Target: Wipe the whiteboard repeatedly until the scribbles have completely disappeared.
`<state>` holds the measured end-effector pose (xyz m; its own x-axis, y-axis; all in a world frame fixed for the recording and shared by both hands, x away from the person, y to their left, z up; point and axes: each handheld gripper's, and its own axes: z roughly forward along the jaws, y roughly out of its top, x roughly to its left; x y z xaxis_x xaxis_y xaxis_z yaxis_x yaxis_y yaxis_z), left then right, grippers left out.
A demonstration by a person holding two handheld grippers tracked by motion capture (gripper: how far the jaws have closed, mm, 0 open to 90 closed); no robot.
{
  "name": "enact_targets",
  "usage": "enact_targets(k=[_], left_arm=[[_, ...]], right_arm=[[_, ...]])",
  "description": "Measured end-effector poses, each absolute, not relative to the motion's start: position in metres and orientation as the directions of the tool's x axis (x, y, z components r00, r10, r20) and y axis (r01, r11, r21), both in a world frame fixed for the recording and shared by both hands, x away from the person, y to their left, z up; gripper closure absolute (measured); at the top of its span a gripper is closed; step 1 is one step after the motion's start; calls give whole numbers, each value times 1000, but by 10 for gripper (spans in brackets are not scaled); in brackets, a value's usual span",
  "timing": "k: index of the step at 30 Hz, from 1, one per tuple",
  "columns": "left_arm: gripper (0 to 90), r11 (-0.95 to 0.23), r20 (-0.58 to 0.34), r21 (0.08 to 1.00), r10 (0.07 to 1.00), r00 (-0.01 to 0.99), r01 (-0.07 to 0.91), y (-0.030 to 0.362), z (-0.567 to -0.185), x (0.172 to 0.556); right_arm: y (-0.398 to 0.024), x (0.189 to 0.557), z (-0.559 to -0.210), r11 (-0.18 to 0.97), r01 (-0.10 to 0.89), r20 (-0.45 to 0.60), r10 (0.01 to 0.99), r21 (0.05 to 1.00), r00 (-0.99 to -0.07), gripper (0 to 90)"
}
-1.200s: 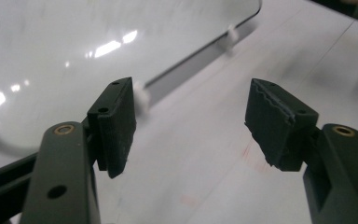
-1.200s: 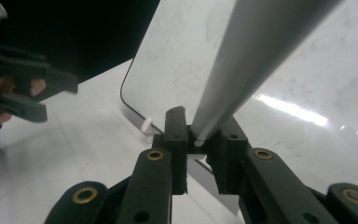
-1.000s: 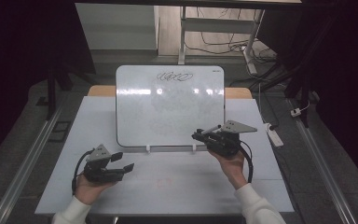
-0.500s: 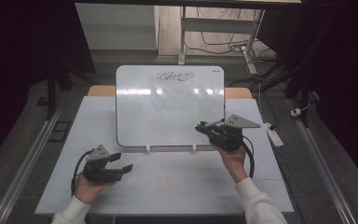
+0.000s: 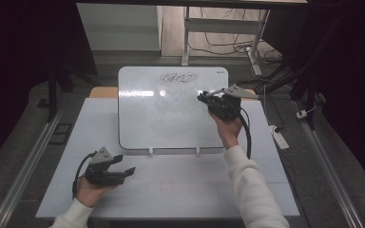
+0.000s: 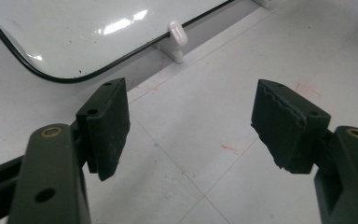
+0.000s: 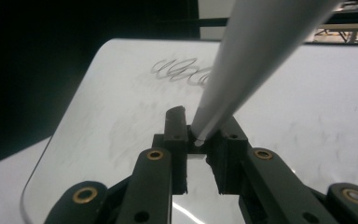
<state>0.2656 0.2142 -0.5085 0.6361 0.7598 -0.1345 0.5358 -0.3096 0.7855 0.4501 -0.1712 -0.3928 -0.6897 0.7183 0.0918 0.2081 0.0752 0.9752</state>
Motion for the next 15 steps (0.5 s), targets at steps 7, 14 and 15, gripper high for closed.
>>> enact_targets(k=[7, 14, 15], left_arm=[[291, -323, -116, 782, 765, 633, 534, 213, -510, 267], [291, -330, -107, 778, 770, 629, 535, 213, -511, 268], [291, -329, -107, 778, 771, 628, 535, 213, -511, 268]], right_arm=[[-160, 490, -382, 66, 195, 79, 755, 979, -651, 774], [-153, 524, -371, 71, 185, 58, 789, 980, -611, 774], [-153, 527, -371, 73, 187, 56, 793, 980, -607, 774]])
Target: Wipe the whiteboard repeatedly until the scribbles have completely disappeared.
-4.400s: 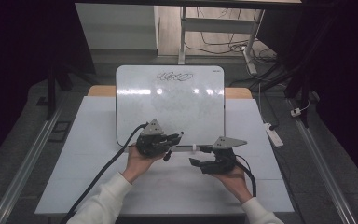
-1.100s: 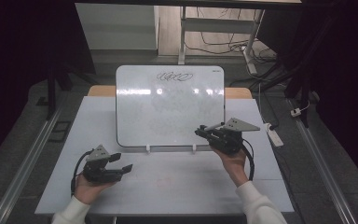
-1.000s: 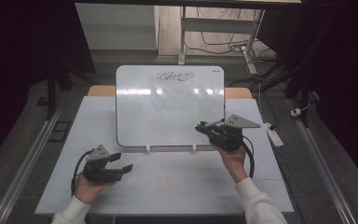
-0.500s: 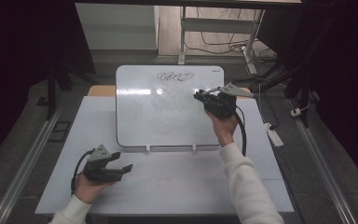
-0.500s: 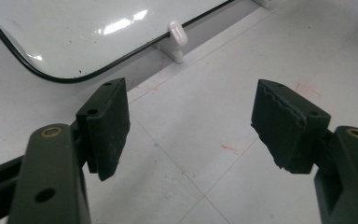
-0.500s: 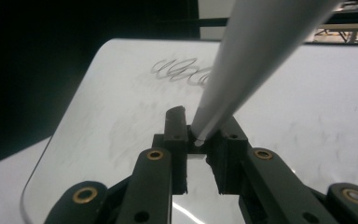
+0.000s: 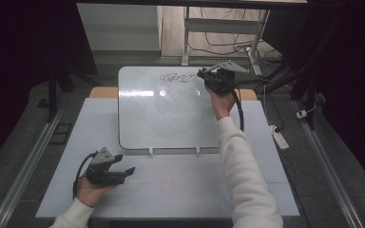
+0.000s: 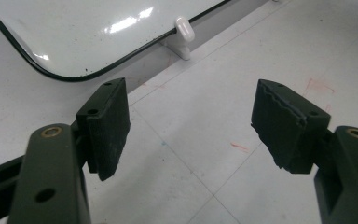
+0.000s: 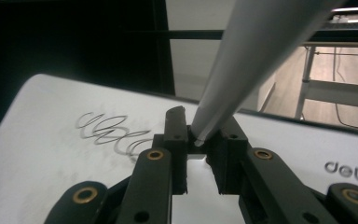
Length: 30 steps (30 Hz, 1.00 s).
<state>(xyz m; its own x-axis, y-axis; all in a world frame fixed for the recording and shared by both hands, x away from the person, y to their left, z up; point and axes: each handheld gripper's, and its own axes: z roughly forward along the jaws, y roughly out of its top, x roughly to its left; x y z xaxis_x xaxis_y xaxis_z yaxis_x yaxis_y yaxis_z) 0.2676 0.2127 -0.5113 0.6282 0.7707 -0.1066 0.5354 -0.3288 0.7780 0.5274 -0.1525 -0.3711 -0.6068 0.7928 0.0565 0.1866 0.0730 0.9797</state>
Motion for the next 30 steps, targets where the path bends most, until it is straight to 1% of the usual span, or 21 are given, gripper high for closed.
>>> enact_targets(k=[3, 5, 8, 9, 12, 15, 17, 18, 21, 23, 25, 26, 27, 28, 29, 30], left_arm=[[291, -329, -106, 778, 771, 629, 535, 213, -511, 268], [291, -334, -101, 778, 770, 630, 533, 213, -512, 268], [291, -334, -101, 777, 770, 630, 534, 212, -512, 269], [291, -335, -102, 776, 770, 630, 534, 212, -512, 269], [291, -338, -97, 777, 769, 632, 531, 211, -512, 269], [291, -340, -92, 778, 770, 632, 528, 211, -511, 267], [291, -341, -93, 778, 768, 633, 528, 211, -511, 268], [291, -340, -94, 778, 768, 633, 528, 211, -512, 268], [291, -339, -96, 777, 769, 632, 531, 212, -512, 269], [291, -340, -94, 777, 769, 632, 530, 212, -512, 269], [291, -340, -94, 777, 770, 631, 530, 212, -512, 268], [291, -339, -95, 778, 770, 631, 530, 211, -512, 268], [291, -339, -95, 778, 770, 631, 530, 211, -512, 268], [291, -341, -94, 776, 769, 632, 530, 211, -512, 269], [291, -341, -95, 776, 768, 633, 531, 211, -512, 269], [291, -342, -94, 776, 768, 634, 530, 211, -512, 269]], right_arm=[[-151, 535, -374, 96, 202, 44, 804, 975, -593, 773], [-151, 537, -377, 89, 214, 59, 798, 973, -600, 774], [-147, 536, -379, 103, 218, 55, 786, 971, -616, 773], [-141, 533, -383, 124, 237, 62, 759, 964, -648, 774], [-137, 531, -382, 170, 215, 16, 748, 962, -664, 774], [-148, 537, -378, 101, 215, 51, 794, 971, -605, 774], [-151, 539, -378, 67, 216, 78, 799, 974, -597, 774], [-148, 538, -380, 79, 213, 67, 795, 974, -603, 774], [-135, 533, -386, 138, 211, 42, 735, 968, -676, 774], [-133, 533, -385, 178, 194, 2, 733, 965, -681, 774], [-139, 537, -381, 148, 185, 5, 767, 971, -641, 774], [-144, 539, -379, 111, 189, 30, 789, 976, -614, 774], [-147, 541, -378, 76, 198, 61, 792, 977, -608, 774], [-147, 541, -379, 66, 206, 75, 791, 976, -608, 774], [-144, 540, -380, 79, 206, 66, 787, 975, -614, 774], [-140, 538, -383, 103, 207, 55, 767, 973, -639, 774]])
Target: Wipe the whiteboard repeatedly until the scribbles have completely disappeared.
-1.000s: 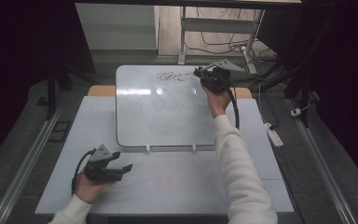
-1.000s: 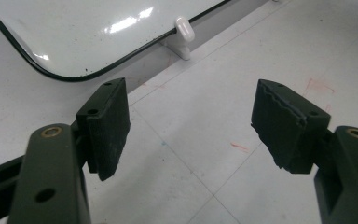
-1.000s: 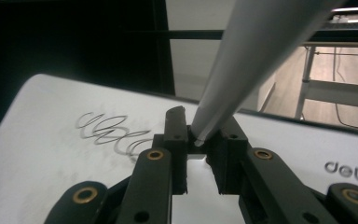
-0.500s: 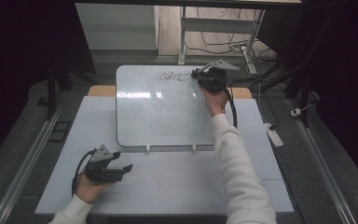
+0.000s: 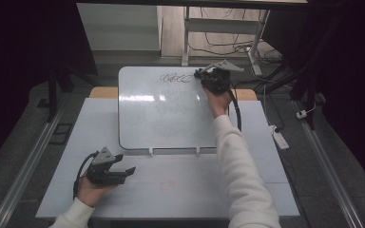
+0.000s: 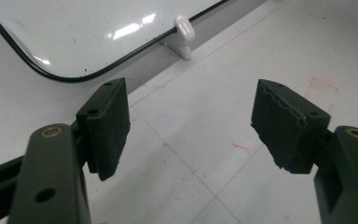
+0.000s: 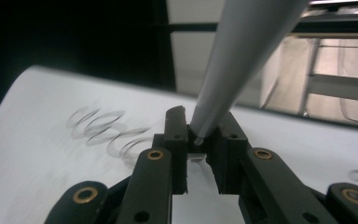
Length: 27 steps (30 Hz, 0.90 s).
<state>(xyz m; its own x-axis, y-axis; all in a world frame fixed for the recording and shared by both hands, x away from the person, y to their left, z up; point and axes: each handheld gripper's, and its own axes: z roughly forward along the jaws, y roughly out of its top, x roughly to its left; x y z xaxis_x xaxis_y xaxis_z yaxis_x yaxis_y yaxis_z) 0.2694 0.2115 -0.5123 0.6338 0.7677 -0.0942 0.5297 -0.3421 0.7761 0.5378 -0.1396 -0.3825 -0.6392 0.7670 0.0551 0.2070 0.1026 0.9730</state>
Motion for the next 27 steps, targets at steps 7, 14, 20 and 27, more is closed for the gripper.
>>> enact_targets(k=[7, 14, 20, 27], left_arm=[[291, -340, -94, 778, 768, 634, 528, 211, -512, 268], [292, -338, -99, 780, 765, 637, 527, 212, -512, 270], [292, -340, -94, 783, 764, 638, 522, 211, -511, 268], [292, -339, -96, 781, 764, 638, 524, 212, -512, 268]], right_arm=[[-136, 539, -379, 136, 191, 18, 766, 972, -643, 774], [-122, 527, -392, 185, 201, 12, 707, 962, -708, 774], [-136, 536, -382, 87, 198, 58, 778, 976, -626, 775], [-113, 529, -389, 197, 179, -13, 705, 964, -709, 775]])
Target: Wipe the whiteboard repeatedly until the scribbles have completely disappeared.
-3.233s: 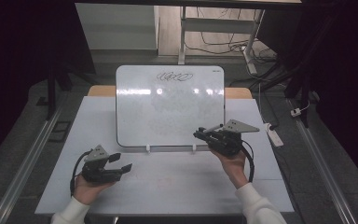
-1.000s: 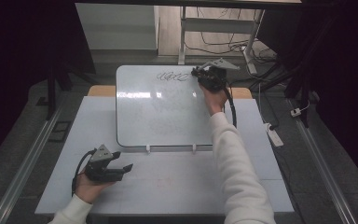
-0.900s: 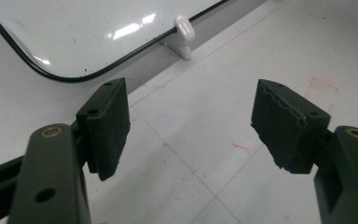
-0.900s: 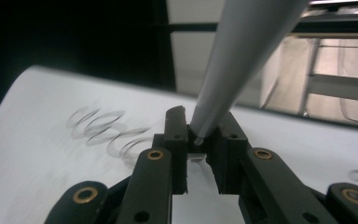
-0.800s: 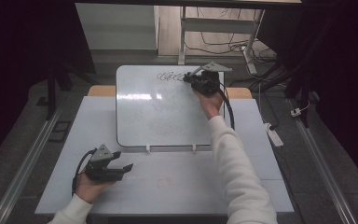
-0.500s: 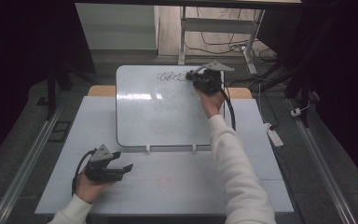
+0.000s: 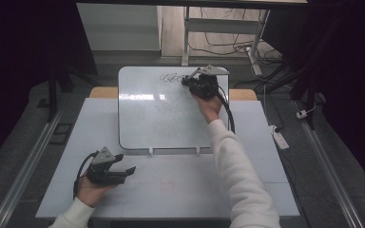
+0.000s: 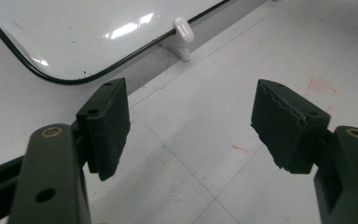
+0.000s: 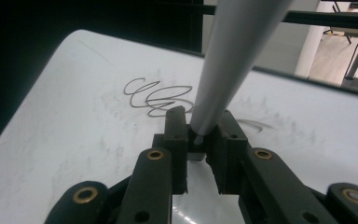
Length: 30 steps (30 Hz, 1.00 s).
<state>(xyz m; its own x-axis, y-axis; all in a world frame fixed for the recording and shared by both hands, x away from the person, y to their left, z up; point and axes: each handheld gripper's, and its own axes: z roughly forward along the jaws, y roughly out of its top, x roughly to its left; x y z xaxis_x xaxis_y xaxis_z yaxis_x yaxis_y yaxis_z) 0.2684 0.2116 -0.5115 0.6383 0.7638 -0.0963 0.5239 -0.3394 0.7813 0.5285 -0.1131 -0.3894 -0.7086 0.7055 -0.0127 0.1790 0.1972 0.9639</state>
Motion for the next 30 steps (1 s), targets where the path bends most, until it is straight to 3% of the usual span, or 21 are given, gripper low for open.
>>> enact_targets(k=[5, 10, 12, 17, 24, 27, 30], left_arm=[[292, -340, -96, 782, 762, 641, 522, 211, -512, 269], [292, -337, -101, 782, 761, 640, 525, 212, -512, 270], [292, -341, -97, 781, 761, 641, 524, 212, -512, 269], [292, -340, -95, 783, 762, 640, 520, 211, -511, 268], [292, -339, -98, 782, 762, 640, 524, 212, -512, 269], [292, -339, -95, 784, 763, 640, 521, 212, -511, 268], [292, -339, -96, 784, 761, 641, 520, 212, -511, 268]], right_arm=[[-138, 545, -381, 45, 204, 94, 777, 978, -622, 775], [-113, 529, -393, 181, 189, 10, 696, 965, -718, 775], [-111, 529, -390, 199, 180, -10, 697, 963, -717, 774], [-125, 541, -382, 78, 195, 65, 770, 978, -635, 775], [-98, 527, -391, 222, 166, -34, 689, 961, -724, 775], [-113, 537, -383, 130, 171, 12, 762, 977, -647, 775], [-117, 537, -385, 82, 192, 61, 768, 978, -638, 775]])
